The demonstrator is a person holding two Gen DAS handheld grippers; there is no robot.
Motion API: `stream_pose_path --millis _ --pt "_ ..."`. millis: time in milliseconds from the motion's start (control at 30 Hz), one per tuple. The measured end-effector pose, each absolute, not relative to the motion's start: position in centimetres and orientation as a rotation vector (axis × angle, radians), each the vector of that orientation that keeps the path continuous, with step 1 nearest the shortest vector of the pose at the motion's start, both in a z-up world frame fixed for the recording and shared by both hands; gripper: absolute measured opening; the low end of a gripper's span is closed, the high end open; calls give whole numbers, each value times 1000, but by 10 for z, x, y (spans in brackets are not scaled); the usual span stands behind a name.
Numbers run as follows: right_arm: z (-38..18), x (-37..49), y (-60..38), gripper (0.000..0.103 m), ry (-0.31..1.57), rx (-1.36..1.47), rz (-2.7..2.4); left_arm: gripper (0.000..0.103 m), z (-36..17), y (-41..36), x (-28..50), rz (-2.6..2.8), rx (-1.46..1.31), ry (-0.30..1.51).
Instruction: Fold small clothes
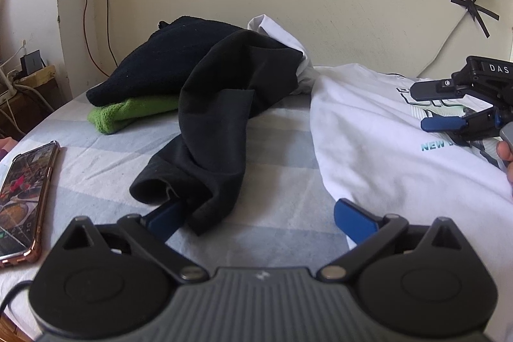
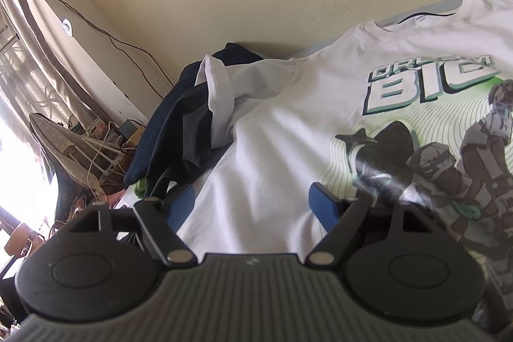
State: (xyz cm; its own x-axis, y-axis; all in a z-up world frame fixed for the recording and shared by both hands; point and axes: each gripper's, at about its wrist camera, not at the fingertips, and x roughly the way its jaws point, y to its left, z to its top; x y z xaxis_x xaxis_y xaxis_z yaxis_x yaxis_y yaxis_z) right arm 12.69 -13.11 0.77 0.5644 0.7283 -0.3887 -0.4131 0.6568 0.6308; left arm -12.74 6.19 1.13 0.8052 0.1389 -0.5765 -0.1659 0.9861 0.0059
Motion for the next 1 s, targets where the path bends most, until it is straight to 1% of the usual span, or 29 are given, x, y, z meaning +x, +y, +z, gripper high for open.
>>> stream_pose_path --millis 400,767,867,1000 --pt "8 127 -129 81 683 499 698 102 11 67 -131 144 -69 589" --pt "10 128 -122 83 684 449 691 103 12 75 -152 106 -116 544" --pt "21 123 -114 82 694 416 695 103 19 87 -169 79 -190 515" --pt "53 115 -82 82 714 371 907 102 29 107 -191 93 -263 475"
